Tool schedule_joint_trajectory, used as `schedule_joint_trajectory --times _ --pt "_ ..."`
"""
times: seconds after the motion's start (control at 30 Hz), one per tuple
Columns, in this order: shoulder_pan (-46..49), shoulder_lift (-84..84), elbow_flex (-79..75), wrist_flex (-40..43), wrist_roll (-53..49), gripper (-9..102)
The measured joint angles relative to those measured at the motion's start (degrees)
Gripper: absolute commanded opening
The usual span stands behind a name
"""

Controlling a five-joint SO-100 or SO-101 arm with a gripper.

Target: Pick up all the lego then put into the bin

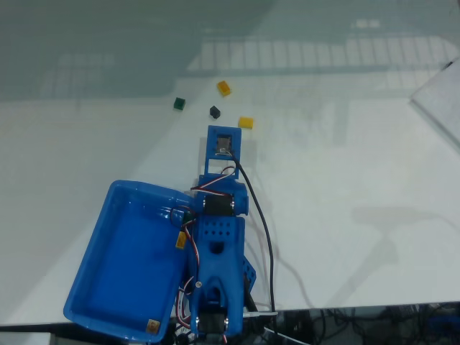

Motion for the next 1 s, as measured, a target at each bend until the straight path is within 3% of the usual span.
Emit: schedule_joint_trajectory --times 1.0 --pt "-0.09 -0.44 0.0 0.0 -0.7 0"
